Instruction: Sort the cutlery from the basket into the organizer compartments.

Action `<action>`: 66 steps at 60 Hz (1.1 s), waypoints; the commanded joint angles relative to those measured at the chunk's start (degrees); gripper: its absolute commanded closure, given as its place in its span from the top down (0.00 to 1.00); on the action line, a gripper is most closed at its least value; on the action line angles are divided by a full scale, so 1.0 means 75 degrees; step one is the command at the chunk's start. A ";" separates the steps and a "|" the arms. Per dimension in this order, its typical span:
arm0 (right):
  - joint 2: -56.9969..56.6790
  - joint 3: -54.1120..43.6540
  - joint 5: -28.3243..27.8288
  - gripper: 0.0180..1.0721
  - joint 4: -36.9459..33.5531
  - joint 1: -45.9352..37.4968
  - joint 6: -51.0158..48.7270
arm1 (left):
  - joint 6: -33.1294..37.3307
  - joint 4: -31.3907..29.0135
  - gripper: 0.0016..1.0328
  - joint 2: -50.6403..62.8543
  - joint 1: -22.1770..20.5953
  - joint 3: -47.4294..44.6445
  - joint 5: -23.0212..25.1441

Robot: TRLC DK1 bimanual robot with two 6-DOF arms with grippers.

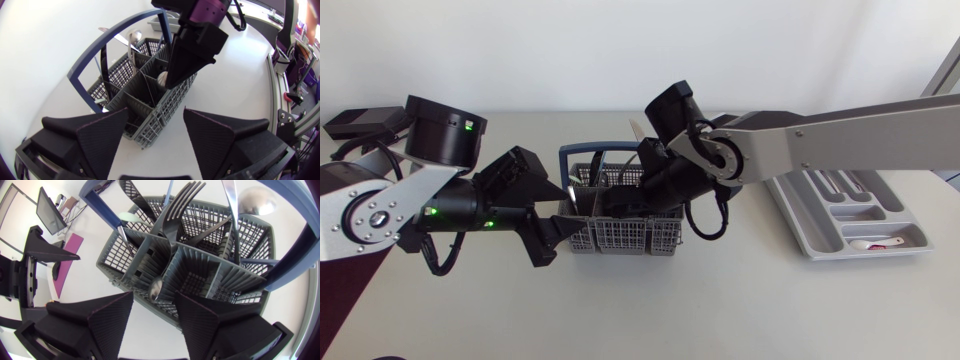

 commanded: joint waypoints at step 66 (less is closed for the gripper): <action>0.0786 0.0914 0.0316 0.28 -0.0551 0.0459 -0.0075 | 0.0682 -0.0030 0.73 -0.0189 0.0582 -0.0490 0.0304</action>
